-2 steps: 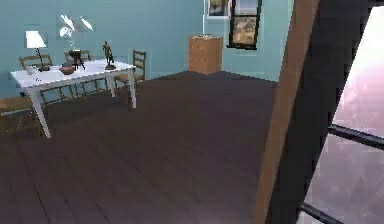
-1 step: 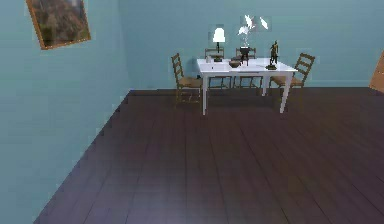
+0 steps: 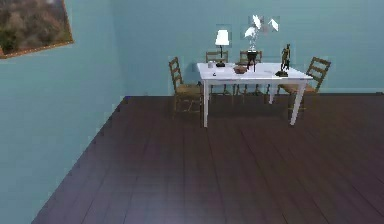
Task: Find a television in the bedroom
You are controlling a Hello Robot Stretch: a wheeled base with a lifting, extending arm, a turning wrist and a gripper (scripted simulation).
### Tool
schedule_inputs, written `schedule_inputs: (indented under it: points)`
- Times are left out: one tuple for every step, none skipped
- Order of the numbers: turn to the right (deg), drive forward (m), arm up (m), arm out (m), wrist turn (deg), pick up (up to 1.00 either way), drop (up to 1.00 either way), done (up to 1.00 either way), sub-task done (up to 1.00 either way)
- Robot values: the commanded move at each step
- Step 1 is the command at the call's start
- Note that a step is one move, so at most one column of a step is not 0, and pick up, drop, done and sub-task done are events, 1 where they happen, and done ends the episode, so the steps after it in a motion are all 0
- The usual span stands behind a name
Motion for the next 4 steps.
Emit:
schedule_inputs:
  points:
    - [-18.0,0.00,0.00,0.00,0.0,0.00,0.00,0.00,0.00]
    - [0.0,0.05,0.00,0.00,0.0,0.00,0.00,0.00,0.00]
    - [45.0,0.00,0.00,0.00,0.0,0.00,0.00,0.00,0.00]
    - [18.0,0.00,0.00,0.00,0.0,0.00,0.00,0.00,0.00]
